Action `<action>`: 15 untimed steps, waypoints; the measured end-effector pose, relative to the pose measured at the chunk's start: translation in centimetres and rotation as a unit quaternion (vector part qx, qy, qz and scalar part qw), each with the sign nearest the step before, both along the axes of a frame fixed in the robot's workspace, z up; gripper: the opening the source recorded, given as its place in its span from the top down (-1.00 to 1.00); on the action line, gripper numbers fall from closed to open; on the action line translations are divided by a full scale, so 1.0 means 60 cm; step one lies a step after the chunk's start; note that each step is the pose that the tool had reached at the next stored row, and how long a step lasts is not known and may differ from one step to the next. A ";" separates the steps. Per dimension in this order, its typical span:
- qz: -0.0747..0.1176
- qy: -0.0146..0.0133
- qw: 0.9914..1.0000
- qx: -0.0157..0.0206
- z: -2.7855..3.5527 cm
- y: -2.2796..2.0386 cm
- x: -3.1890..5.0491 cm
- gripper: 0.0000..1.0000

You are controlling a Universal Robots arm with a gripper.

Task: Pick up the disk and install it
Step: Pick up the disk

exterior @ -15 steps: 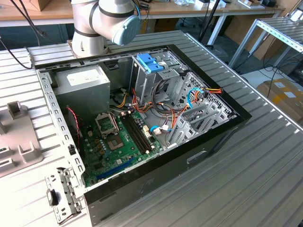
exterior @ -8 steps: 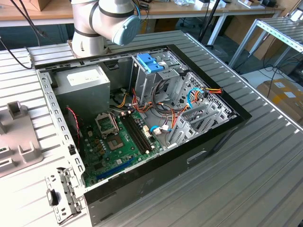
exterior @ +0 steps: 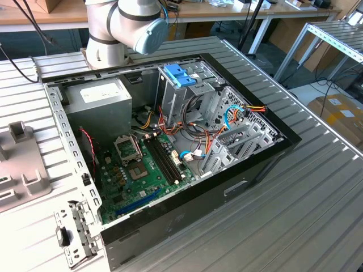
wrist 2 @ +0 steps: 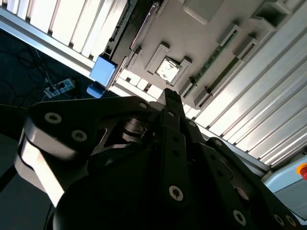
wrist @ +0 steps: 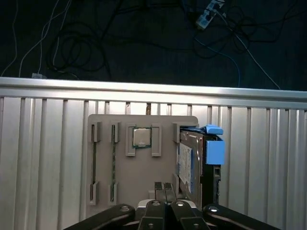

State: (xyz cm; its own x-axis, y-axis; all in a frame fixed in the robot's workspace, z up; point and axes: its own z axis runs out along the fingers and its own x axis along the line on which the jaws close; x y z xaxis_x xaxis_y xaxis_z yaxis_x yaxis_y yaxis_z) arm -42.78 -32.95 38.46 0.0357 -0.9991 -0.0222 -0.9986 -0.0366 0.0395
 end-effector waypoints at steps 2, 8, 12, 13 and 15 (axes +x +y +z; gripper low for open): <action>0.000 0.000 1.000 0.000 0.000 0.0044 0.000 0.79; 0.000 0.000 1.000 0.000 -0.001 0.0240 0.000 0.79; 0.000 0.000 1.000 0.000 -0.001 0.0343 -0.004 0.79; 0.000 0.000 1.000 0.000 -0.002 0.0365 -0.005 0.79; 0.000 0.000 1.000 0.000 -0.002 0.0412 -0.008 0.79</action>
